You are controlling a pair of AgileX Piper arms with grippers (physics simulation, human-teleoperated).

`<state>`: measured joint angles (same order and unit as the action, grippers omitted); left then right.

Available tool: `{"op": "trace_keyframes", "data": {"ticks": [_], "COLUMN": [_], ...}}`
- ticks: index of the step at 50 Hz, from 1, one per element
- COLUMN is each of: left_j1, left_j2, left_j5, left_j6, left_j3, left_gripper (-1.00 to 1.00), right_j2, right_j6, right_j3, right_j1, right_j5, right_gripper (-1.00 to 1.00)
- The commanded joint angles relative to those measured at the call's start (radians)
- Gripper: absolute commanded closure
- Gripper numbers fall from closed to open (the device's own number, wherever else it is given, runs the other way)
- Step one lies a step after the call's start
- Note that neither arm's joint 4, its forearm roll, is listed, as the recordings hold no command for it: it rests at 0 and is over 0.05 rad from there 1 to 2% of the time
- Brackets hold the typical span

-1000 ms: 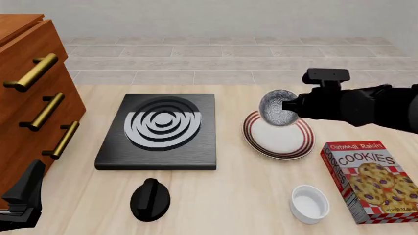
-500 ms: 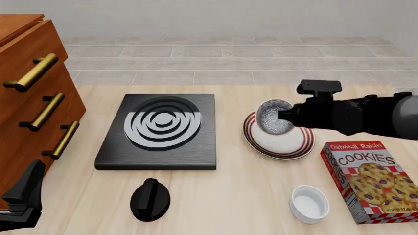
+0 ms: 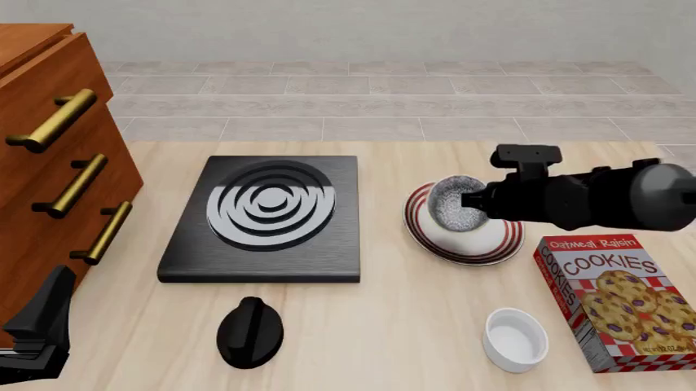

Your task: Pick the akita bowl next to the ramekin and place it on the plate.

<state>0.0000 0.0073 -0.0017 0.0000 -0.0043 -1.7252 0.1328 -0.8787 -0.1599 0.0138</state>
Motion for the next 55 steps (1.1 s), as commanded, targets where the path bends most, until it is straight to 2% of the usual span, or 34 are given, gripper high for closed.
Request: {"op": "trace_keyframes", "data": {"ticks": [1,42,55], "left_j1": [0.0,0.0,0.0], "left_j2": [0.0,0.0,0.0], "left_j5": [0.0,0.0,0.0], "left_j6": [0.0,0.0,0.0], "left_j3": [0.0,0.0,0.0], "left_gripper": [-1.0,-1.0,-1.0], "right_j2": [-0.047,-0.127,-0.14], "right_j6": [-0.013,-0.02,-0.047], "right_j3": [-0.032,-0.04,-0.04], "right_j1": [0.017,0.018,0.032], "right_j5": [0.011,0.061,0.066], "right_gripper": [1.0,1.0,1.0]}}
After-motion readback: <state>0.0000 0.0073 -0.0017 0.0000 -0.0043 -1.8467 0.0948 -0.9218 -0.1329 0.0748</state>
